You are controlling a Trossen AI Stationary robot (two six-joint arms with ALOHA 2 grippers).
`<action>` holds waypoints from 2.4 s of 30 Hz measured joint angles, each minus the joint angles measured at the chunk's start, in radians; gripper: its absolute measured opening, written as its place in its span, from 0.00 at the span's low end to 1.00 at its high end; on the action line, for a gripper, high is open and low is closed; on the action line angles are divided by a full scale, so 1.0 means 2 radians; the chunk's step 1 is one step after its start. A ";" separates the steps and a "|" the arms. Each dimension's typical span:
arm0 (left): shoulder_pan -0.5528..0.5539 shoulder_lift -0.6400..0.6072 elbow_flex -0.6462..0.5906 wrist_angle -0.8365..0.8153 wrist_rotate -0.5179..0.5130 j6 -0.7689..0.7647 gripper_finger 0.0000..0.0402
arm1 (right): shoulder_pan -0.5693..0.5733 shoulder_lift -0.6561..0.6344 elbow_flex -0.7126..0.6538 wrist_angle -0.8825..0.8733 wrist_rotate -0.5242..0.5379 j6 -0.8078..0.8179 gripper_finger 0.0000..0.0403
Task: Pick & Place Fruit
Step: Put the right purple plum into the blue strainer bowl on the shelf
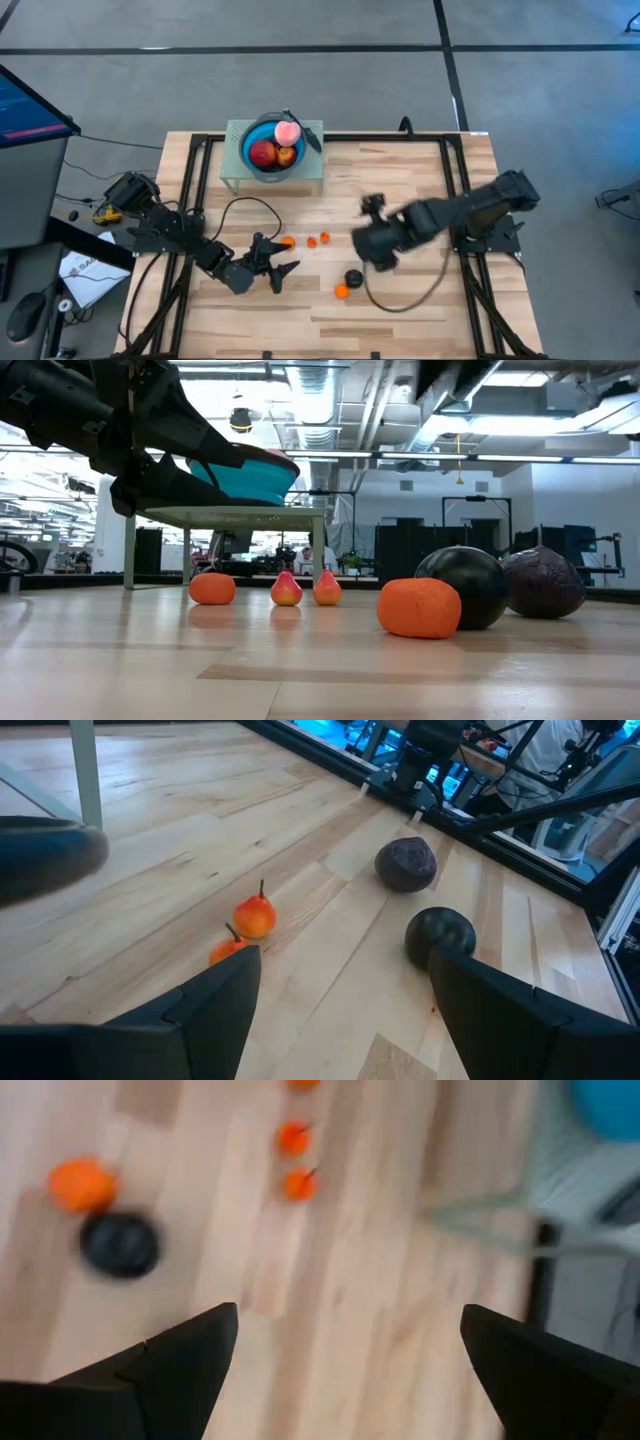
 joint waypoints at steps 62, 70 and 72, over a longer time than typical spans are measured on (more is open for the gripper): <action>-0.013 0.044 0.209 0.099 0.226 0.706 0.71 | -0.023 -0.085 -0.635 1.342 -0.296 0.179 0.71; 0.023 0.071 0.283 0.105 0.260 0.791 0.72 | -0.025 -0.019 -0.616 1.405 -0.299 0.178 0.73; 0.027 0.077 0.287 0.097 0.240 0.840 0.75 | -0.025 -0.008 -0.608 1.405 -0.299 0.178 0.73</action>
